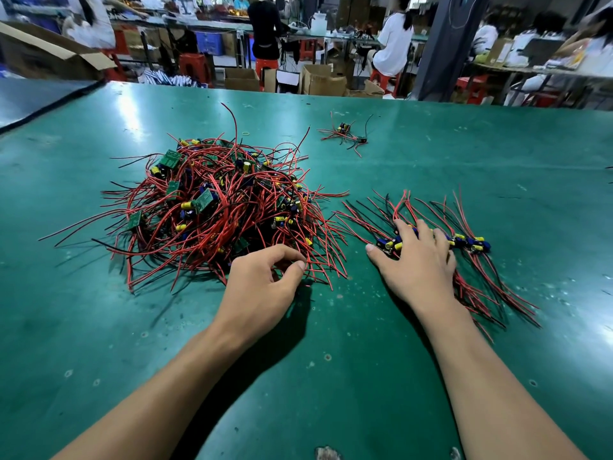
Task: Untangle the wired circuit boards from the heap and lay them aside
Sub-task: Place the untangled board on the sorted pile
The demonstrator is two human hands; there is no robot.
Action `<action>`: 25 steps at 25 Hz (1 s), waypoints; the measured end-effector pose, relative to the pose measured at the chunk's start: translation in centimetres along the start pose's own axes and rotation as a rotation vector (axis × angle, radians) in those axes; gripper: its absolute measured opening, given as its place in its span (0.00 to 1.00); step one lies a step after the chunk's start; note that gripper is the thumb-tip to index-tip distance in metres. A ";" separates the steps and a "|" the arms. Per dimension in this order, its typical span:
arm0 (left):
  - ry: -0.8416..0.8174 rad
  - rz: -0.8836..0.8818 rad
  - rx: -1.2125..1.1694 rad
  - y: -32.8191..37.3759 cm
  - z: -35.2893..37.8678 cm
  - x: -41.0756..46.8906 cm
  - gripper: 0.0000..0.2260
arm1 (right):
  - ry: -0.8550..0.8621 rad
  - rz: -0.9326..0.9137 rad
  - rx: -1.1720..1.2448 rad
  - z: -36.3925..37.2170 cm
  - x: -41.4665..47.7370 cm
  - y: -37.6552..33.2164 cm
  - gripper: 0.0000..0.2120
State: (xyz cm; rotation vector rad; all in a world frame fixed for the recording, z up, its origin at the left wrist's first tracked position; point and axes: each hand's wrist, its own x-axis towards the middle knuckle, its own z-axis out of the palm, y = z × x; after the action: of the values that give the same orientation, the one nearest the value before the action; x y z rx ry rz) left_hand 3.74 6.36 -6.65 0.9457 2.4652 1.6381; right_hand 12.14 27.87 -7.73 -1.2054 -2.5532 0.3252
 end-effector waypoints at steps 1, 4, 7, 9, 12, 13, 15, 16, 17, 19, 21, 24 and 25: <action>-0.008 0.003 -0.001 0.0 0.1 0.0 0.03 | 0.007 0.000 0.008 0.1 0.0 0.2 0.34; -0.028 0.013 0.003 -0.1 0.1 -0.1 0.03 | 0.097 -0.013 0.045 -0.1 0.1 0.4 0.27; -0.036 0.022 0.005 -0.3 0.2 0.0 0.04 | 0.188 0.011 0.028 -0.1 0.2 0.2 0.26; -0.034 0.028 0.011 -0.3 0.2 0.0 0.04 | 0.245 0.032 0.018 -0.1 0.2 0.3 0.24; -0.030 0.039 0.018 -0.3 0.2 0.0 0.04 | 0.279 0.059 0.059 -0.2 0.4 0.6 0.22; -0.034 0.041 0.017 -0.4 0.3 0.0 0.04 | 0.291 0.046 0.074 -0.2 0.4 0.6 0.22; -0.045 0.044 0.013 -0.4 0.4 0.0 0.03 | 0.322 -0.014 0.094 0.0 0.3 0.1 0.22; -0.045 0.055 0.021 -0.4 0.5 0.0 0.03 | 0.330 -0.057 0.105 0.1 0.2 -0.3 0.22; -0.043 0.076 0.036 -0.4 0.5 0.0 0.03 | 0.327 -0.112 0.124 0.3 0.1 -0.8 0.21; -0.047 0.142 0.063 -0.3 0.5 0.0 0.02 | 0.304 -0.245 0.222 0.6 -0.3 -1.8 0.17; -0.067 0.235 0.084 -0.2 0.6 0.0 0.02 | 0.270 -0.399 0.416 0.7 -0.9 -2.7 0.12; -0.109 0.371 0.162 -0.3 0.8 0.1 0.04 | 0.140 -0.604 0.560 1.2 -1.7 -3.9 0.09; -0.124 0.403 0.178 -0.3 0.8 0.0 0.05 | 0.066 -0.632 0.563 1.5 -2.0 -4.3 0.11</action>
State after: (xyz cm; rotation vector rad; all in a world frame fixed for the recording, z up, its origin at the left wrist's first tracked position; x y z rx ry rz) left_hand 3.82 6.95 -7.27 1.6045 2.4853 1.4053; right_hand 9.75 23.56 -8.04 -0.1919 -2.3792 0.7556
